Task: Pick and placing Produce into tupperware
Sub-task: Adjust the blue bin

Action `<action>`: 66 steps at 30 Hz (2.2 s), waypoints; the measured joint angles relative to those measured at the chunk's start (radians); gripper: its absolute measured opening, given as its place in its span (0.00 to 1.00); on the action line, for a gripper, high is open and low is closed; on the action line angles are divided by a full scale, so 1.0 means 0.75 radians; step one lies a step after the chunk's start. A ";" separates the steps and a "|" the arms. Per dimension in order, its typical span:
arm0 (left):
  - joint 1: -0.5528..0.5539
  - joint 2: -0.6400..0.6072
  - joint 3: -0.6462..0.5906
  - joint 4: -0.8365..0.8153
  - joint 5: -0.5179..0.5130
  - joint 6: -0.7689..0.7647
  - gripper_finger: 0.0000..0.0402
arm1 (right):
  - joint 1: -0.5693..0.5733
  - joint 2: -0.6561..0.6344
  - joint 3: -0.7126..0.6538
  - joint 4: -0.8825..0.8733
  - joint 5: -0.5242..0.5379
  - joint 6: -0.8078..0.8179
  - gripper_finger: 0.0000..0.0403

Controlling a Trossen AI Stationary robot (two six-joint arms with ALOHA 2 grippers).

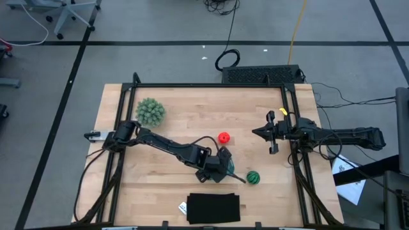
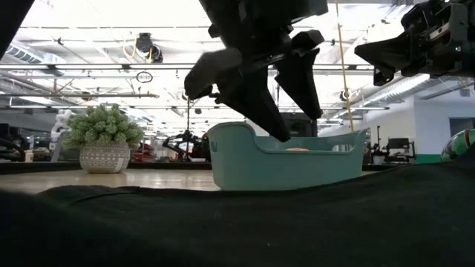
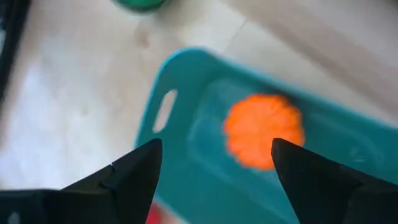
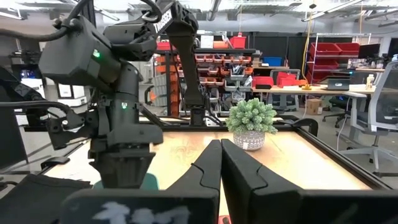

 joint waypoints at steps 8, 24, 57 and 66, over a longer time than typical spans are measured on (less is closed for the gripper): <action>-0.041 -0.074 0.002 -0.093 -0.073 -0.116 0.41 | 0.000 0.000 0.000 -0.010 -0.001 0.010 0.00; 0.133 -0.098 0.000 0.007 -0.074 -0.333 0.00 | 0.000 0.023 0.000 0.000 -0.001 0.035 0.00; 0.210 -0.008 0.001 0.005 0.039 -0.346 0.00 | 0.000 0.032 0.000 -0.002 0.000 0.032 0.00; 0.207 -0.007 0.001 0.001 0.115 -0.317 0.00 | 0.000 0.031 0.000 -0.004 0.000 0.031 0.00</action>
